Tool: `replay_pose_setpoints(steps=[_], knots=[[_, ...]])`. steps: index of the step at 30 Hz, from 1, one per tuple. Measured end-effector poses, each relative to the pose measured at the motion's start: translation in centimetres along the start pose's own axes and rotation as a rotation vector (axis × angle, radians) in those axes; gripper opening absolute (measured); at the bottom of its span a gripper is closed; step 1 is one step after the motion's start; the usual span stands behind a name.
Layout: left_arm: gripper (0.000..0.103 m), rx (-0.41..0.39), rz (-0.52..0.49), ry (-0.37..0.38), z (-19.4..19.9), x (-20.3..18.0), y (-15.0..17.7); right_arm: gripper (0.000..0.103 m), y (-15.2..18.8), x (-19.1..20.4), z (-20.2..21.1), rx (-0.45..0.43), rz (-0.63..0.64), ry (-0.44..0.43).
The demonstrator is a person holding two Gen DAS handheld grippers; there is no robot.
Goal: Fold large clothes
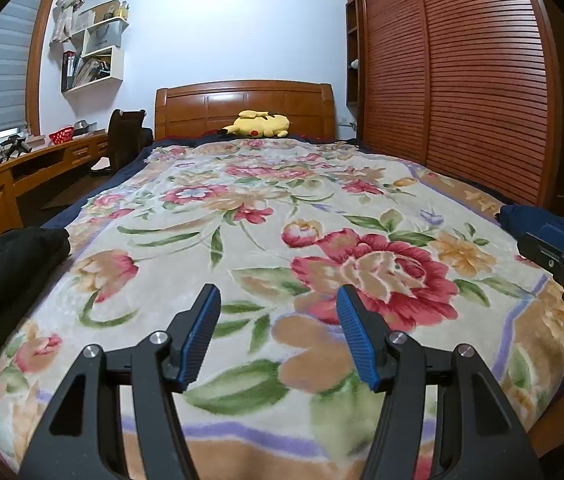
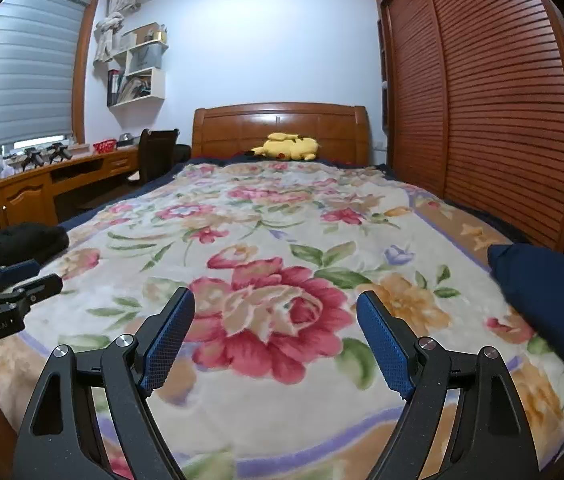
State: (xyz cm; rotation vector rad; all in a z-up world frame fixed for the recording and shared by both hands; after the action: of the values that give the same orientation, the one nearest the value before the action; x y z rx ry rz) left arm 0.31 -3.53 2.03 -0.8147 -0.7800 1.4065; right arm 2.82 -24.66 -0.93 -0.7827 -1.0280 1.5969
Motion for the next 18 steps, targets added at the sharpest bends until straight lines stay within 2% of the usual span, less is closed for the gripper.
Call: replay_pose_setpoints(steps=[18], knots=[[0.060, -0.033, 0.007, 0.000, 1.2, -0.5, -0.1, 0.085, 0.2, 0.0, 0.1, -0.006, -0.001, -0.006]])
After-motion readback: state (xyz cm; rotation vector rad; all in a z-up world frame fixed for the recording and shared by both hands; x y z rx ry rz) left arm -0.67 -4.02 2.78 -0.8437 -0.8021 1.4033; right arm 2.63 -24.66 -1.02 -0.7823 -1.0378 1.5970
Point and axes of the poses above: each gripper's, at about its wrist camera, not at the fingertips, and z roughly against the way its jaws point, x to its left, y to its underside, the point moved 1 cm from there along -z, roughly the way its jaws point, and after that the axes turned 6 degrees about x, right-handed, at the moved point
